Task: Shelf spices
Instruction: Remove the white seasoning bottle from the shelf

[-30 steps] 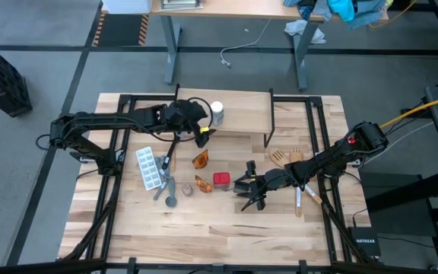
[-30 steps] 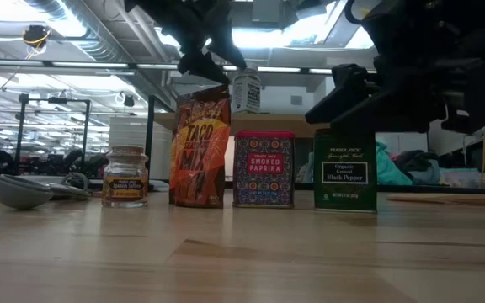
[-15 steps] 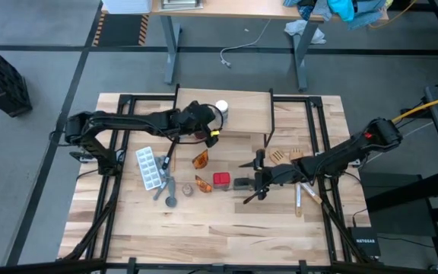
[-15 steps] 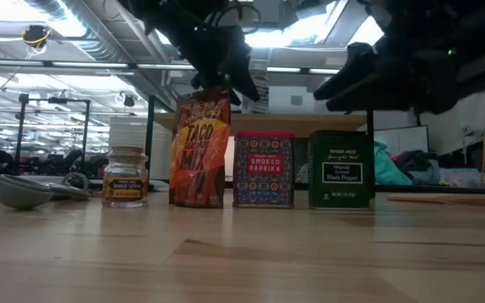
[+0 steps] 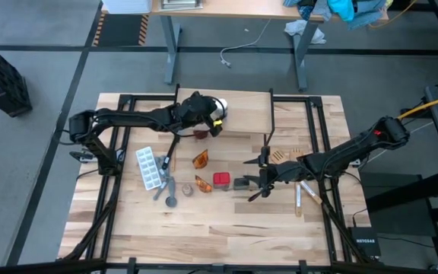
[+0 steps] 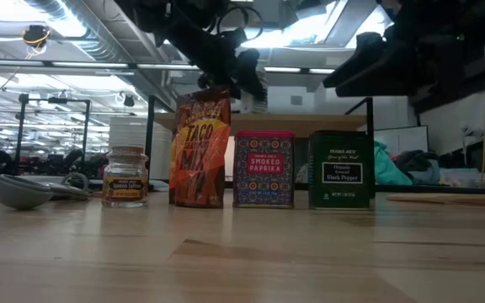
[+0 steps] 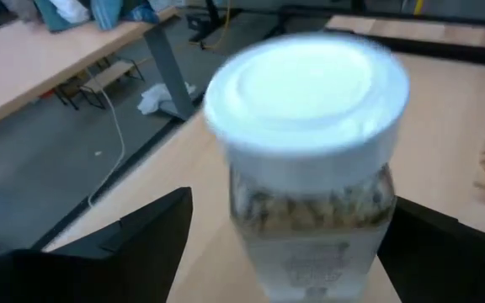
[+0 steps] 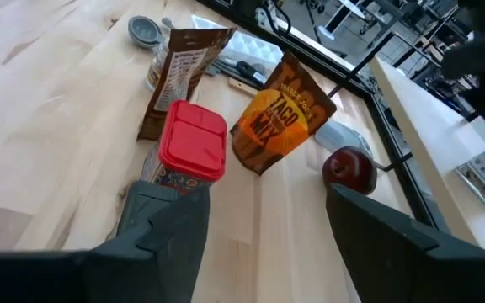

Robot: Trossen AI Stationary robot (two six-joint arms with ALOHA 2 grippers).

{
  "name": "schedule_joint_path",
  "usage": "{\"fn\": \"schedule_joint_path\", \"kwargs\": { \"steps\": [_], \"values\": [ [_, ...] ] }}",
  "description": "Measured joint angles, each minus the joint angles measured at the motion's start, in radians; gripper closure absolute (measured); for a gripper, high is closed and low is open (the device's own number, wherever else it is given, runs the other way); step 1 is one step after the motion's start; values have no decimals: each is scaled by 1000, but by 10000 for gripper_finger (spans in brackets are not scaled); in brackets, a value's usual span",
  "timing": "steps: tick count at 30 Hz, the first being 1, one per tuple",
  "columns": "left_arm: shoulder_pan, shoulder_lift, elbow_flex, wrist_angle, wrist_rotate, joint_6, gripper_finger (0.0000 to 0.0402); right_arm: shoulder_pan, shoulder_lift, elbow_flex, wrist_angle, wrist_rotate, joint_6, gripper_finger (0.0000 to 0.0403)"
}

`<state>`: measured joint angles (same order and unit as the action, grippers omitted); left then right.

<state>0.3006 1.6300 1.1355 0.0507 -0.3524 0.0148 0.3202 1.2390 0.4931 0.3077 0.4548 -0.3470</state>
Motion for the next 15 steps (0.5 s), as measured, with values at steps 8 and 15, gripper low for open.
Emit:
{"fn": "schedule_joint_path", "kwargs": {
  "steps": [8, 15],
  "values": [
    [0, 35, 1, 51, 27, 61, 151, 0, -1, 0, -7, 1, 0, 157],
    [-2, 30, 0, 44, 28, 69, 215, 0, -1, 0, -19, 2, 1, 157]
  ]
}}
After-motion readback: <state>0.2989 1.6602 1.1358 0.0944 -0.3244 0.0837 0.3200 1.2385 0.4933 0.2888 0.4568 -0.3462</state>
